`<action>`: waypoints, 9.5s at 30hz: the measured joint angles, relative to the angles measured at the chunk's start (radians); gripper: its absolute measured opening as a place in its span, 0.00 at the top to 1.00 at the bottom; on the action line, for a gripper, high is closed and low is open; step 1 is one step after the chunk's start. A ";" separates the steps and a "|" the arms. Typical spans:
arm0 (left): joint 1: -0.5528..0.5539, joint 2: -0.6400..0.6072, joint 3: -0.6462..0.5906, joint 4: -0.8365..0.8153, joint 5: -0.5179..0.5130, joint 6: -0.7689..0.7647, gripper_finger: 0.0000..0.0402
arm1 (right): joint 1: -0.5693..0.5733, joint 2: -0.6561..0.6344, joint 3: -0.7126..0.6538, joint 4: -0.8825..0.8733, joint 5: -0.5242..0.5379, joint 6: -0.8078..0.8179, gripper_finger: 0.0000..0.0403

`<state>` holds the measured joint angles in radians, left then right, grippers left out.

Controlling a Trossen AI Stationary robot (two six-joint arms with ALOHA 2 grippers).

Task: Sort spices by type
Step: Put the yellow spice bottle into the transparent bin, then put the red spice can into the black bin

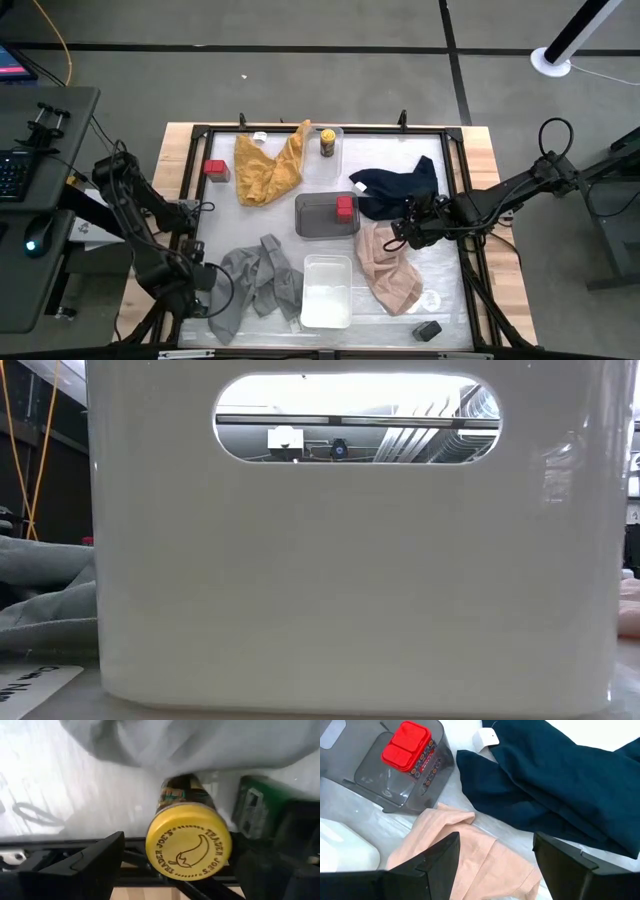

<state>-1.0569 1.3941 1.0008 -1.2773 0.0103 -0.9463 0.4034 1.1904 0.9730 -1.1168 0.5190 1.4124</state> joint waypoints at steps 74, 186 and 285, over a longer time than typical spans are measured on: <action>1.641 0.612 0.874 0.181 0.002 1.186 0.53 | -0.245 -0.075 0.000 0.204 -0.028 0.002 0.39; 1.826 0.473 0.191 -0.165 -0.369 1.299 0.31 | -0.490 -0.074 0.000 0.427 -0.195 -0.520 0.39; 0.945 0.595 0.622 0.405 -0.452 2.049 0.44 | -0.488 -0.176 0.000 0.605 -0.355 -0.639 0.39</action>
<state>-0.1123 1.9888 1.6226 -0.8722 -0.4416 1.1023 -0.0845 1.0145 0.9733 -0.5114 0.1638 0.7733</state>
